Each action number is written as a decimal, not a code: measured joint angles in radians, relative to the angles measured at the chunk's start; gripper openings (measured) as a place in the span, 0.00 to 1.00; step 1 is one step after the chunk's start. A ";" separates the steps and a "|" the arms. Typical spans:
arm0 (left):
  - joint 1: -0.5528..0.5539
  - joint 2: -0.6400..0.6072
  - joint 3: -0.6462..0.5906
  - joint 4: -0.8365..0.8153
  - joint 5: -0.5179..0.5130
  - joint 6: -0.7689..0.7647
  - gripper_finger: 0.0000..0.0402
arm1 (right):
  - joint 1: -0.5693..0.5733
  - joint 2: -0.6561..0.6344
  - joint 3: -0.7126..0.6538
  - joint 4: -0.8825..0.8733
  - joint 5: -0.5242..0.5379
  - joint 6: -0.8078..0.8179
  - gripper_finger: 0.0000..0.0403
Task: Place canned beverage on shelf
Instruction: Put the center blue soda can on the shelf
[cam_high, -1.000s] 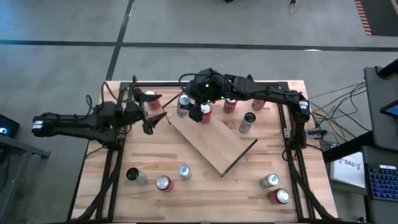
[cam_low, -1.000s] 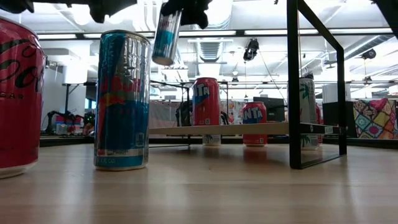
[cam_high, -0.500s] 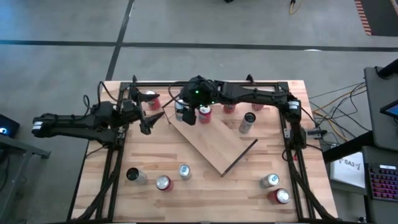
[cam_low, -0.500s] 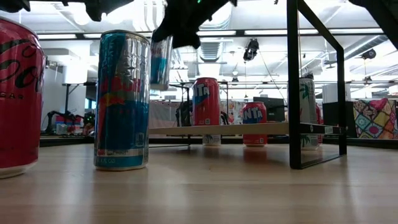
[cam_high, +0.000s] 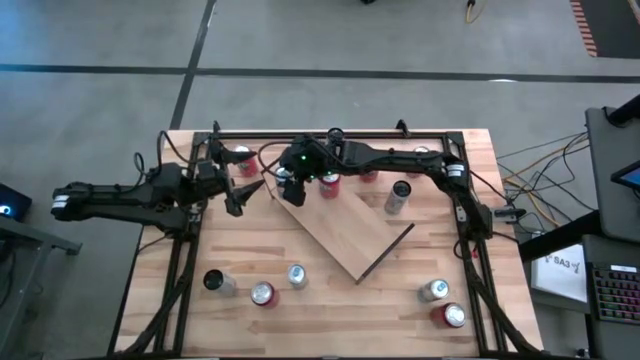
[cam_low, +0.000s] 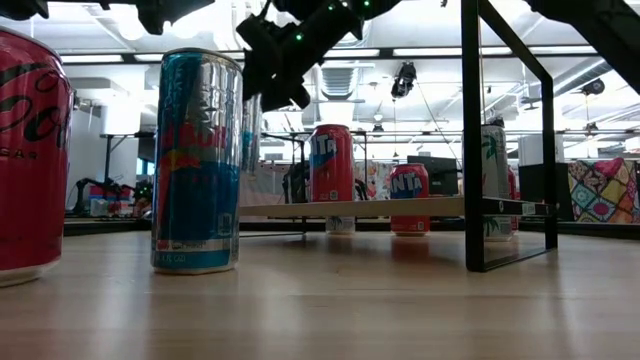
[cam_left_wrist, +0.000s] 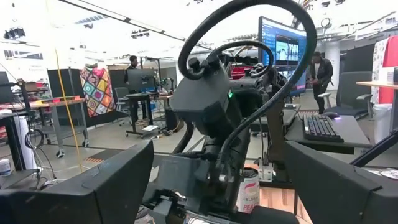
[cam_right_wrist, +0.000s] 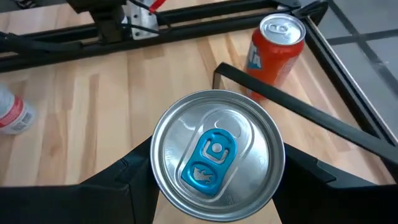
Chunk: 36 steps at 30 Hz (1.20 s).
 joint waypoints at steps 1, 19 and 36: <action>0.000 0.000 0.000 -0.001 0.000 0.000 0.85 | 0.000 0.001 0.000 0.007 0.012 0.002 0.56; 0.000 0.010 0.000 -0.022 0.000 0.000 0.85 | 0.000 0.053 0.000 0.009 0.096 0.104 0.56; 0.000 0.010 0.000 -0.033 0.001 0.000 0.85 | 0.002 0.054 -0.012 0.009 0.097 0.094 0.56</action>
